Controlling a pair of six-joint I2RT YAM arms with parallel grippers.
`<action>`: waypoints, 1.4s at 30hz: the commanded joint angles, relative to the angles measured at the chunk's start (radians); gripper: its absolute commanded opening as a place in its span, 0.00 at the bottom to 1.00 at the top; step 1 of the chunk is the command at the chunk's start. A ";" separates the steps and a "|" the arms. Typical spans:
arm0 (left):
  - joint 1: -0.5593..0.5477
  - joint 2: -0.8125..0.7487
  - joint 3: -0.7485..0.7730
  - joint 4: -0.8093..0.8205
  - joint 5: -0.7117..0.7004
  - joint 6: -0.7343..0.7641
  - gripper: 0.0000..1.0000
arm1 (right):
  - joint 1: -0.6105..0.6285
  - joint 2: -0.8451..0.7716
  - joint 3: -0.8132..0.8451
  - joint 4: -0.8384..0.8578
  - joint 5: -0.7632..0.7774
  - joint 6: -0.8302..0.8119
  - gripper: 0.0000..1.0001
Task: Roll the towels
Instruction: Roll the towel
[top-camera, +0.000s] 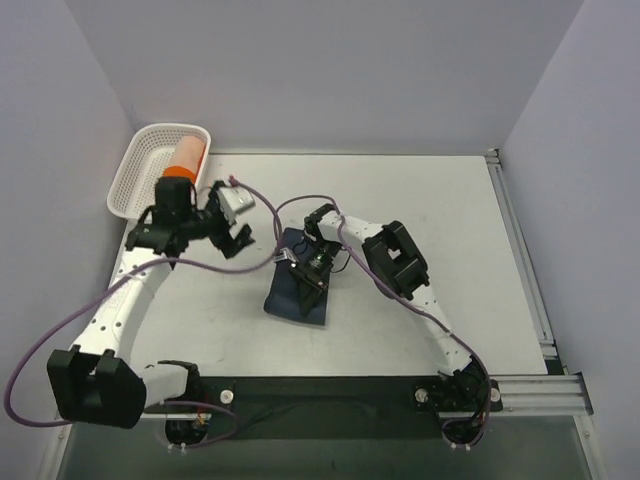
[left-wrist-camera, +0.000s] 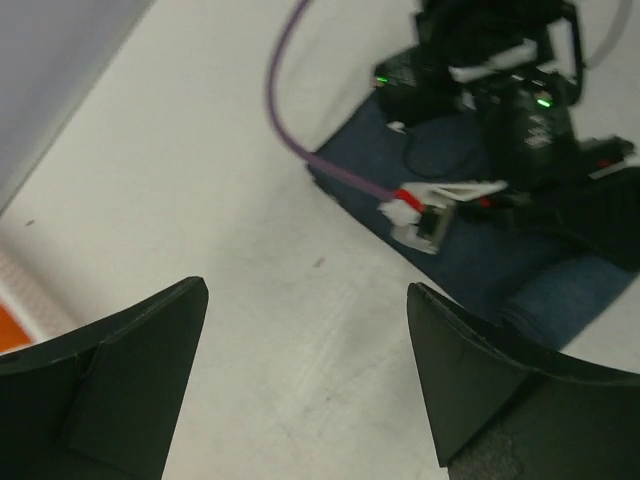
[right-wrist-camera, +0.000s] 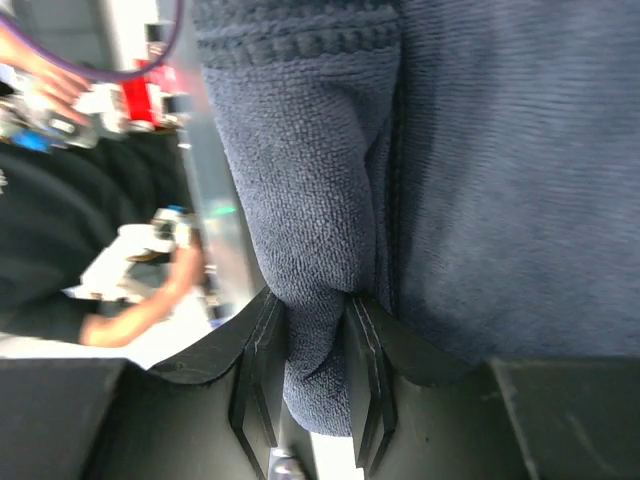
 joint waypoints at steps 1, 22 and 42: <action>-0.156 -0.085 -0.102 -0.069 -0.105 0.192 0.90 | -0.005 0.110 0.014 -0.086 0.116 -0.052 0.08; -0.729 0.125 -0.405 0.163 -0.408 0.238 0.82 | -0.039 0.191 0.096 -0.112 0.140 -0.036 0.08; -0.614 0.352 -0.290 -0.324 -0.103 0.309 0.17 | -0.223 -0.146 -0.010 0.093 0.058 0.228 0.57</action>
